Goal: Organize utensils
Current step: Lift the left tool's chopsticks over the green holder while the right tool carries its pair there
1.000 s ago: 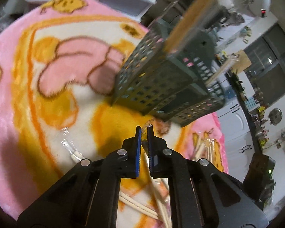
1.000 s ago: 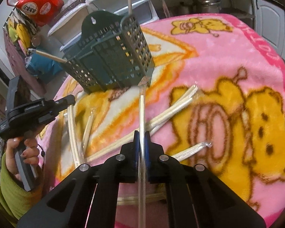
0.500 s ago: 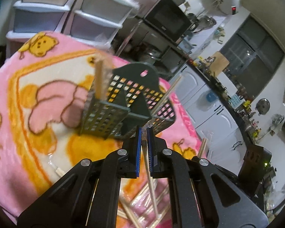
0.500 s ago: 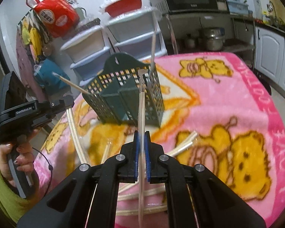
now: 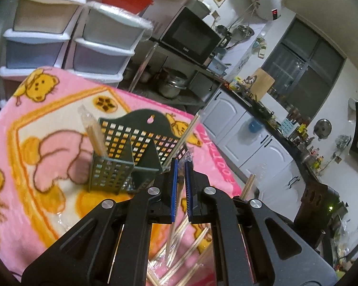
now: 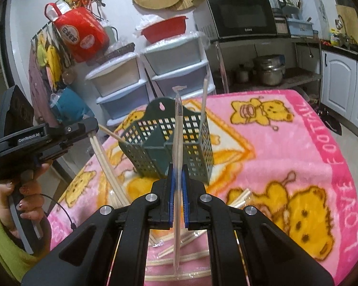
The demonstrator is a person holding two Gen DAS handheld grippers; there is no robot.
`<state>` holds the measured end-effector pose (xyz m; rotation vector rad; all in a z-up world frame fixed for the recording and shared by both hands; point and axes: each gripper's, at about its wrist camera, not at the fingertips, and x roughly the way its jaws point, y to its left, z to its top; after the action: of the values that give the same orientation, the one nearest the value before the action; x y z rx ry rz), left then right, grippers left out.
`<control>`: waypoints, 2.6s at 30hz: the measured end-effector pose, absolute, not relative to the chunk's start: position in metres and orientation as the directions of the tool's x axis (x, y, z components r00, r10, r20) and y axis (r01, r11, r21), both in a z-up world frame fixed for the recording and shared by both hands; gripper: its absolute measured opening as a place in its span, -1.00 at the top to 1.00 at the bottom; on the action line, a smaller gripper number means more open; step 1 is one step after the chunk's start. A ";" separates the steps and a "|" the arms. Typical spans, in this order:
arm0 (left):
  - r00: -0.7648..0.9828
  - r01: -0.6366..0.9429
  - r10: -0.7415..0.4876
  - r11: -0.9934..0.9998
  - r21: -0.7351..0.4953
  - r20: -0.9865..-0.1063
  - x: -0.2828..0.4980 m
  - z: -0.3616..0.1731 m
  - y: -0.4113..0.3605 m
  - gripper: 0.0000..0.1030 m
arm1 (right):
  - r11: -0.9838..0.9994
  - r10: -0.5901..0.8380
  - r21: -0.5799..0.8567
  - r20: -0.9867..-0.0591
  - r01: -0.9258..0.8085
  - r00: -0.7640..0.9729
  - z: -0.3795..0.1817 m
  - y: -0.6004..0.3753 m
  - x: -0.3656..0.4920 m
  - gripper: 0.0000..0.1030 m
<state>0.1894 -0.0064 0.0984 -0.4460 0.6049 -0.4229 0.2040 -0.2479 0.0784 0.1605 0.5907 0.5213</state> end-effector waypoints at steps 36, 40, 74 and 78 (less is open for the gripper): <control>0.855 0.325 -0.447 0.857 -0.401 -0.264 0.185 0.190 -0.006 0.93 | 0.844 0.536 0.208 -0.293 -0.495 0.792 0.157 -0.225 0.218 0.89; 0.867 0.321 -0.432 0.865 -0.387 -0.248 0.187 0.198 -0.005 0.93 | 0.846 0.533 0.201 -0.273 -0.494 0.801 0.163 -0.224 0.222 0.89; 0.937 0.241 -0.300 0.927 -0.287 -0.180 0.229 0.205 -0.009 0.93 | 0.874 0.482 0.136 -0.127 -0.466 0.867 0.192 -0.209 0.286 0.89; 0.935 0.239 -0.298 0.930 -0.278 -0.193 0.235 0.194 -0.011 0.93 | 0.881 0.470 0.144 -0.144 -0.452 0.871 0.177 -0.209 0.297 0.89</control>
<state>0.2354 -0.0106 0.1940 -0.2545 0.2352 -0.2773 0.2966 -0.2091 0.1768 0.1069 0.1771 0.4828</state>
